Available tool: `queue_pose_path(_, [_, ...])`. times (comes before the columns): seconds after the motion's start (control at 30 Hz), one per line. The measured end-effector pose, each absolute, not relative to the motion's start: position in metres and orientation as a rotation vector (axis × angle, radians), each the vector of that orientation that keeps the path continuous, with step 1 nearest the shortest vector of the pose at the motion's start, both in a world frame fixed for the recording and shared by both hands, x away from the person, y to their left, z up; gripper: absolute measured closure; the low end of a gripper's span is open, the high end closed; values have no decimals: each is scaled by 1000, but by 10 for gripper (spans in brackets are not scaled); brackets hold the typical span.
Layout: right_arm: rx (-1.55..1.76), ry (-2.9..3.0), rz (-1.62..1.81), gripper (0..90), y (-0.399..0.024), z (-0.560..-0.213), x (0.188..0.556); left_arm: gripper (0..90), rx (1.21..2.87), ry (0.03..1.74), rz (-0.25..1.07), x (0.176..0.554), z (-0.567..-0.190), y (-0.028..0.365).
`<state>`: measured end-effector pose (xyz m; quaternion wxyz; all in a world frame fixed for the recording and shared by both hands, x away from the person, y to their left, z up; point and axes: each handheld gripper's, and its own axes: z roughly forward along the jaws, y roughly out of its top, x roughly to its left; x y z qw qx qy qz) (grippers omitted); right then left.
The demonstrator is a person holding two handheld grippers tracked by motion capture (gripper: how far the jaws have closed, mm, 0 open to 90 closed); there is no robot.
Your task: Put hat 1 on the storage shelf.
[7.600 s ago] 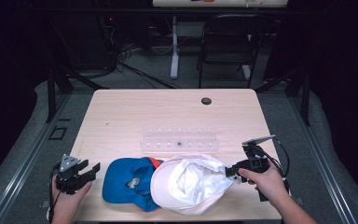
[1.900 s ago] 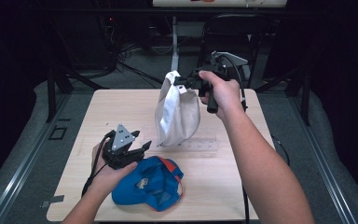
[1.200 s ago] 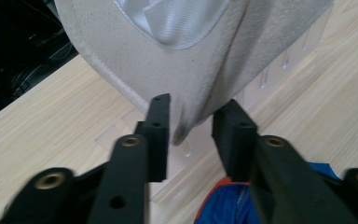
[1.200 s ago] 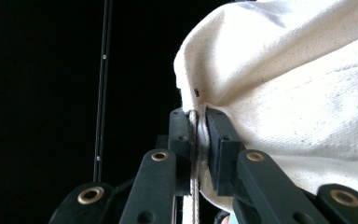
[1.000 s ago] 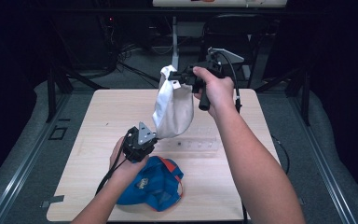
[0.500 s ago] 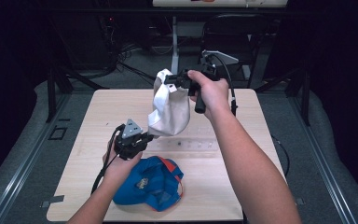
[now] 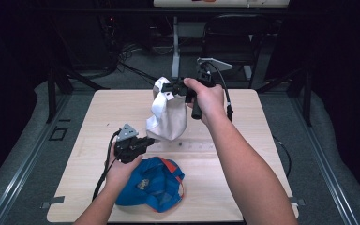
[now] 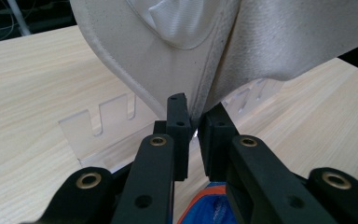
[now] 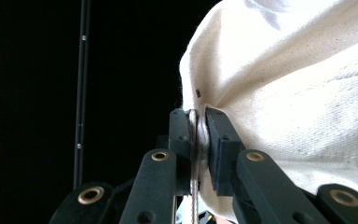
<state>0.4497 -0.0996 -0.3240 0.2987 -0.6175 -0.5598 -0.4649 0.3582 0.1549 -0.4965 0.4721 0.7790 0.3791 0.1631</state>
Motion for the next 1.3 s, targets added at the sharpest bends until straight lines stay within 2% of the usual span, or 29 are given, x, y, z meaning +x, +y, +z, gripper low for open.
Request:
queue_pose_path(0.4, [-1627, -1491, -1214, 820, -92, -334, 451, 837, 1852, 939, 397, 356, -514, 161])
queue_pose_path(1.07, [-1641, -1535, -1191, 820, -91, -337, 451, 841, 1906, 949, 418, 354, -522, 154])
queue_pose_path(1.3, [-1670, -1554, -1174, 820, -93, -350, 454, 846, 1922, 978, 397, 356, -528, 156])
